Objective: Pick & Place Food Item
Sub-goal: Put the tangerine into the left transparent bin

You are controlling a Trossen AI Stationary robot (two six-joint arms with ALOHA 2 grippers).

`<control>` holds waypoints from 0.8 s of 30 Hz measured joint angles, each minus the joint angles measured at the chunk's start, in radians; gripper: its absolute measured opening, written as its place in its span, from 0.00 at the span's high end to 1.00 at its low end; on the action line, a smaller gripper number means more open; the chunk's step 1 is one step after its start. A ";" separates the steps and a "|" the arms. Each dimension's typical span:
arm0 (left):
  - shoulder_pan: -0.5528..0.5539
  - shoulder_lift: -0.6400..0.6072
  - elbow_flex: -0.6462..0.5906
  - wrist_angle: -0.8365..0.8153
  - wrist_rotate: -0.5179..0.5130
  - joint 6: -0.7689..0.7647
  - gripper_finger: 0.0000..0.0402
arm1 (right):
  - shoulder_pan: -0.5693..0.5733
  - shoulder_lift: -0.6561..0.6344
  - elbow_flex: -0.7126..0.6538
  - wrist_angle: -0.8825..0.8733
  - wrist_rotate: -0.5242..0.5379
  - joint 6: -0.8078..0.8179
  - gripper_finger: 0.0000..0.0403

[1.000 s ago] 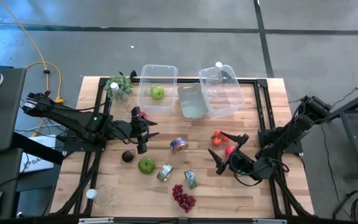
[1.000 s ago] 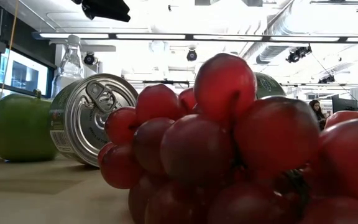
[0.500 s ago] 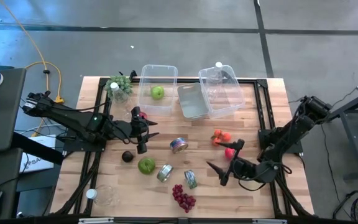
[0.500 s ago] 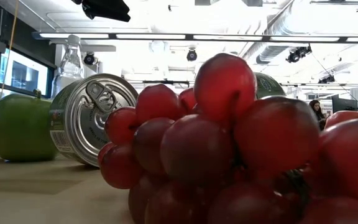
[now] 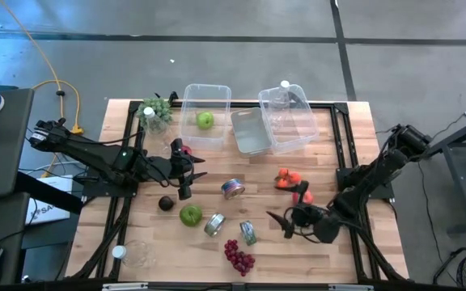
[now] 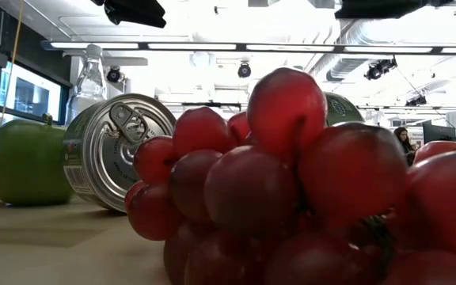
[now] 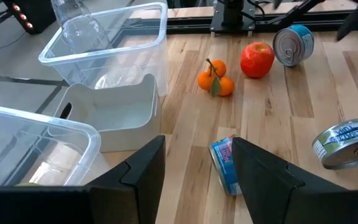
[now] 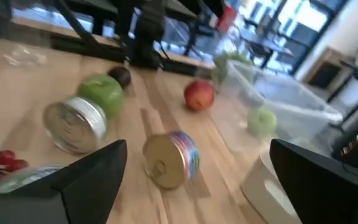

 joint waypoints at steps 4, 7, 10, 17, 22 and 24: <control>0.000 0.000 0.000 0.000 0.000 0.000 0.56 | -0.035 0.000 0.000 -0.128 -0.059 0.168 0.05; 0.000 0.000 0.000 0.000 0.000 -0.001 0.56 | -0.074 0.000 0.000 -0.254 -0.083 0.306 0.05; 0.000 0.000 0.000 0.000 0.000 0.000 0.56 | -0.120 0.000 0.000 -0.374 -0.083 0.474 0.05; 0.000 0.000 0.000 0.000 0.000 0.004 0.56 | -0.229 -0.018 0.000 -0.622 -0.246 0.795 0.05; 0.016 0.000 0.000 0.000 0.000 0.004 0.56 | -0.283 -0.032 0.000 -0.760 -0.333 0.942 0.05; 0.022 0.000 0.000 0.000 -0.001 0.004 0.56 | -0.301 -0.032 0.000 -0.801 -0.344 0.985 0.05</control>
